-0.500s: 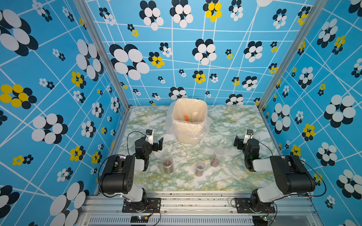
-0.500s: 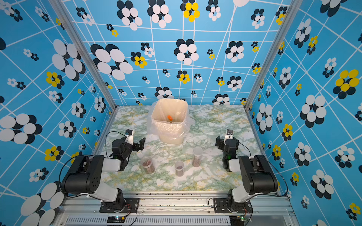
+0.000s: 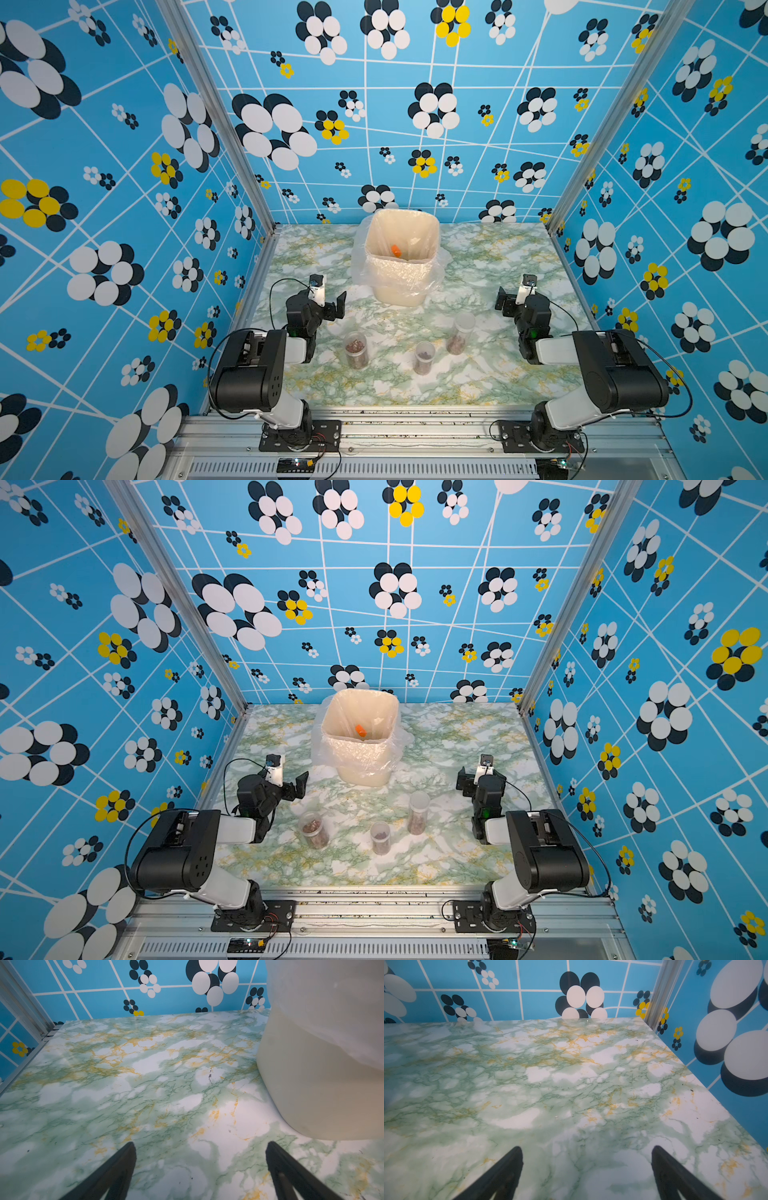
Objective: Empty the moldy dried flower tea in the jars
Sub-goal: Pick up the jar from the center of the board.
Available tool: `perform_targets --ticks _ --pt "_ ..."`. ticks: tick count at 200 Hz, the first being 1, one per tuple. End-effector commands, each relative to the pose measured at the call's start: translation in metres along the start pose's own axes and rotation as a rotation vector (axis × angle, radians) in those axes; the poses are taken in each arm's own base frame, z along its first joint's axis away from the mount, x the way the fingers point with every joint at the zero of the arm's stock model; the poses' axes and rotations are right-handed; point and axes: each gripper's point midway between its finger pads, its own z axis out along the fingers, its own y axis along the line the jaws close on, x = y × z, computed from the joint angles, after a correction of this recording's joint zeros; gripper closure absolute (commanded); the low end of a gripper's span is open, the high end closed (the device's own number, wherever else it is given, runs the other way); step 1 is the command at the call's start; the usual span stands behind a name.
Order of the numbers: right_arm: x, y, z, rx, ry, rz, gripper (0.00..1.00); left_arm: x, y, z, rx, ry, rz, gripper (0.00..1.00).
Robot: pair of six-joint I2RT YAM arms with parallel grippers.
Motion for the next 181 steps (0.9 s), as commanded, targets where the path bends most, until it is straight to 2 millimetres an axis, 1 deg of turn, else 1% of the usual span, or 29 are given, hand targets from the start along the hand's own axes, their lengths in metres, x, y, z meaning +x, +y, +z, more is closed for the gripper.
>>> perform_targets --ticks 1,11,111,127,144,157,167,181 --pt "-0.006 0.003 0.003 -0.004 -0.015 -0.008 0.01 -0.006 0.015 0.003 -0.068 -0.009 -0.032 0.00" --pt "-0.006 0.003 0.003 -0.005 -0.015 -0.008 0.01 -0.005 0.019 0.003 -0.086 -0.007 -0.038 0.00" --pt "-0.006 0.004 0.004 -0.006 -0.014 -0.007 0.01 -0.005 0.019 0.004 -0.101 0.000 -0.032 0.01" --pt "-0.009 0.002 0.002 0.000 -0.018 -0.006 0.01 -0.008 0.027 0.000 -0.149 -0.019 -0.050 0.01" --pt "-0.026 -0.008 -0.012 0.042 -0.049 0.014 0.01 -0.019 0.034 -0.013 -0.206 -0.044 -0.062 0.00" --pt "-0.043 -0.012 -0.026 0.046 -0.064 0.027 0.01 -0.034 0.038 -0.025 -0.249 -0.064 -0.071 0.01" --pt "-0.056 -0.012 -0.037 0.034 -0.060 0.054 0.01 -0.044 0.044 -0.034 -0.291 -0.069 -0.088 0.01" --pt "-0.075 -0.010 -0.053 -0.003 -0.071 0.089 0.01 -0.064 0.050 -0.051 -0.348 -0.090 -0.112 0.01"
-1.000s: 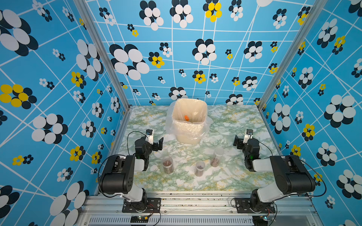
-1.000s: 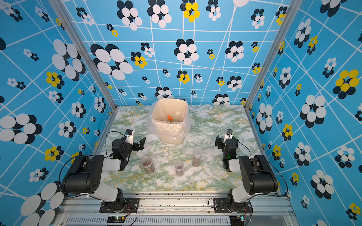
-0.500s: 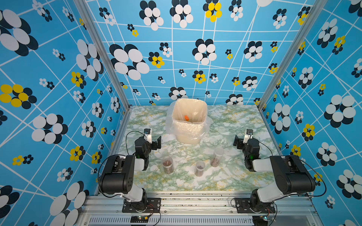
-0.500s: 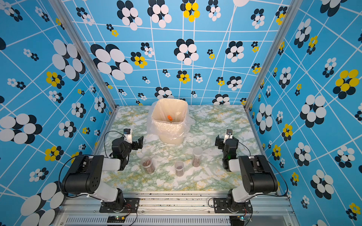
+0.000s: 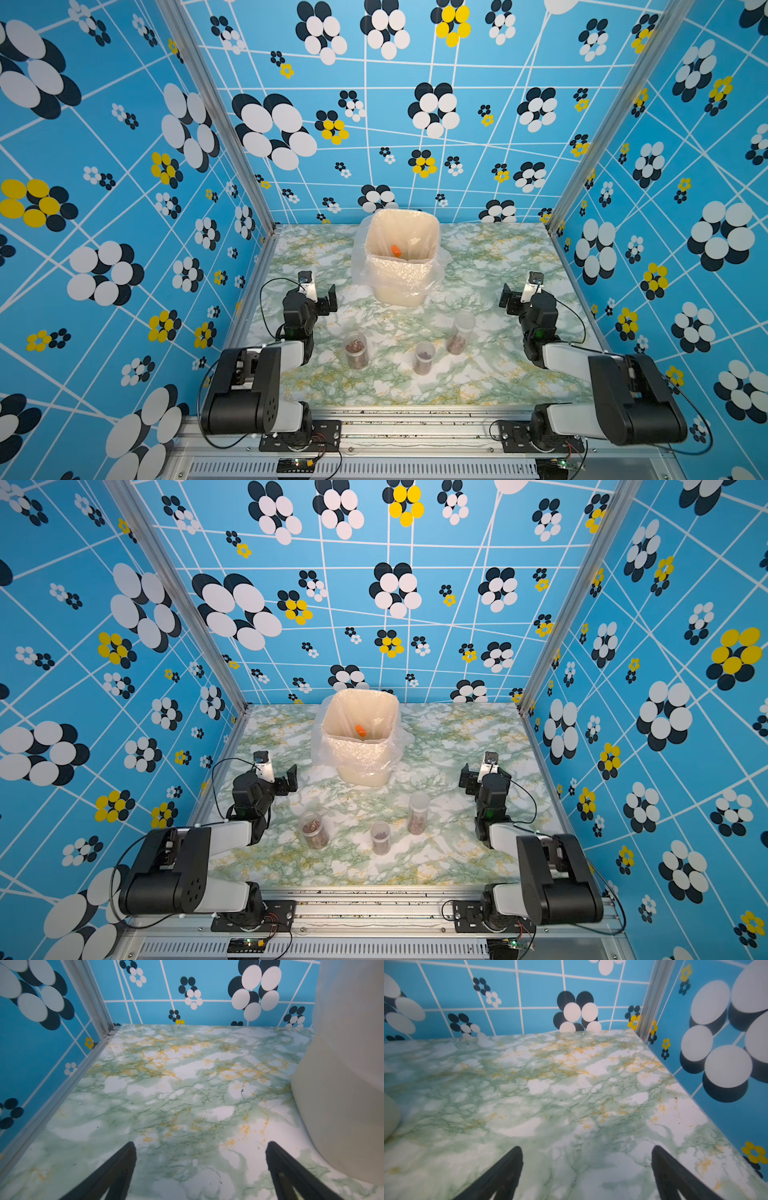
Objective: Empty the moldy dried flower tea in the jars
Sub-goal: Pick up the jar from the center of the board.
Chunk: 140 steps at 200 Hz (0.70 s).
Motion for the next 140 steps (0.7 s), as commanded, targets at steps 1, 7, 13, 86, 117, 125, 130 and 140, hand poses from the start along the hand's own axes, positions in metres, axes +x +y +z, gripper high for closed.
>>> perform_targets --ticks 1,7,13,86,117,125,130,140 --pt "-0.028 0.001 -0.021 -0.019 0.007 0.057 0.01 -0.029 0.021 -0.020 -0.130 -0.018 -0.055 0.00" --pt "-0.037 0.001 -0.027 -0.033 -0.002 0.074 0.01 -0.038 0.023 -0.026 -0.145 -0.029 -0.069 0.01" --pt "-0.046 0.003 -0.034 -0.050 -0.004 0.089 0.01 -0.049 0.024 -0.034 -0.152 -0.043 -0.087 0.01" --pt "-0.122 0.065 -0.110 -0.443 0.141 0.182 0.01 -0.159 -0.059 -0.122 0.301 -0.145 -0.242 0.01" --pt "-0.107 0.105 -0.137 -0.575 0.323 0.067 0.03 -0.163 -0.102 -0.148 0.519 -0.083 -0.254 0.00" --pt "-0.102 0.113 -0.143 -0.602 0.369 0.038 0.04 -0.159 -0.115 -0.153 0.567 -0.054 -0.240 0.01" --pt "-0.099 0.119 -0.147 -0.618 0.396 0.016 0.04 -0.157 -0.122 -0.155 0.593 -0.037 -0.223 0.00" --pt "-0.093 0.126 -0.154 -0.635 0.449 -0.025 0.04 -0.150 -0.137 -0.159 0.632 0.004 -0.188 0.01"
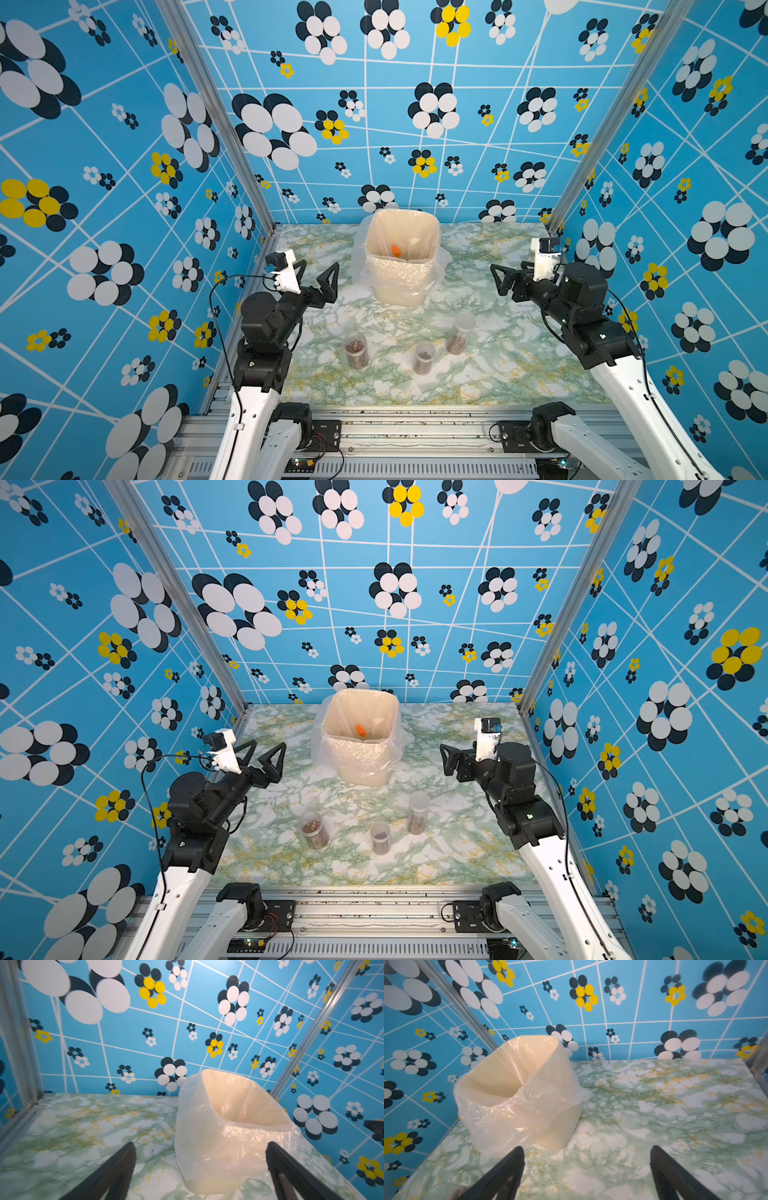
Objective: Empty the moldy dried flower tea in the jars
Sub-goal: Pick up the jar from the center of the board.
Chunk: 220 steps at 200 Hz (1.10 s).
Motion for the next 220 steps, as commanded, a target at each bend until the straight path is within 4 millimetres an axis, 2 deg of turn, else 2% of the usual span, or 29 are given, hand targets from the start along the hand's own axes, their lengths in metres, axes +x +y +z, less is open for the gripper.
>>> perform_targets --ticks 1,33,65,85,124,157,190,220 --pt "0.055 0.021 -0.003 -0.051 0.287 -0.038 0.04 0.032 -0.040 -0.001 0.158 0.178 -0.022 0.01" --pt "0.083 0.041 -0.006 -0.036 0.475 -0.164 0.04 0.075 -0.084 0.003 0.268 0.363 0.062 0.01" --pt "0.114 0.050 0.000 -0.027 0.635 -0.222 0.05 0.112 -0.106 0.011 0.341 0.463 0.096 0.01" --pt "0.123 0.057 0.002 -0.045 0.663 -0.225 0.08 0.126 -0.109 0.019 0.353 0.485 0.069 0.01" --pt "0.144 0.050 0.008 -0.005 0.764 -0.242 0.14 0.141 -0.109 0.031 0.364 0.494 0.028 0.01" --pt "0.150 0.050 0.016 0.014 0.792 -0.257 0.21 0.157 -0.101 0.041 0.325 0.524 0.017 0.01" --pt "0.152 0.050 0.019 0.019 0.799 -0.268 0.29 0.165 -0.099 0.048 0.319 0.527 -0.013 0.01" --pt "0.154 0.050 0.020 0.021 0.807 -0.272 0.42 0.167 -0.099 0.052 0.321 0.513 -0.028 0.01"
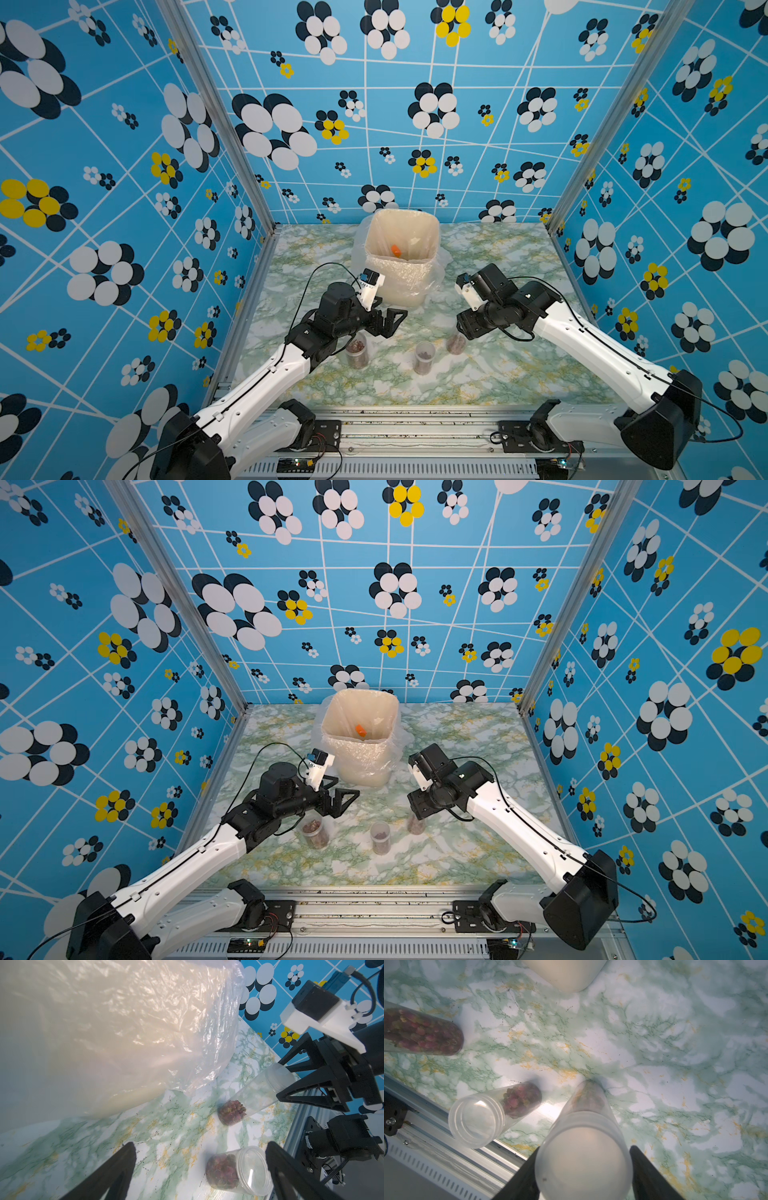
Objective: Empty the moldy dried flower tea in the jars
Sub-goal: Pick up the jar from the center of the board.
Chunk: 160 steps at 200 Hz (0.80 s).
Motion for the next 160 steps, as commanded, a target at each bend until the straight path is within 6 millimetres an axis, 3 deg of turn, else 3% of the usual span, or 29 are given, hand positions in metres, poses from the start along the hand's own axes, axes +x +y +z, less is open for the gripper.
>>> perform_targets --ticks 1,48,90,120,160 --pt "-0.003 -0.001 -0.004 0.017 0.002 -0.005 0.42 -0.006 0.001 0.004 0.004 -0.042 -0.009 0.01" --pt "-0.006 -0.001 -0.006 0.021 -0.010 -0.009 0.59 -0.007 -0.003 0.005 0.025 -0.044 0.012 0.01" --pt "-0.037 0.004 -0.033 -0.006 -0.143 0.005 0.70 -0.020 -0.018 0.002 0.110 -0.095 0.062 0.01" --pt "-0.060 0.016 -0.054 -0.071 -0.240 -0.007 0.71 -0.042 -0.030 -0.003 0.205 -0.169 0.074 0.01" --pt "-0.081 0.037 -0.072 -0.189 -0.316 -0.015 0.72 -0.042 -0.041 -0.003 0.274 -0.166 0.198 0.01"
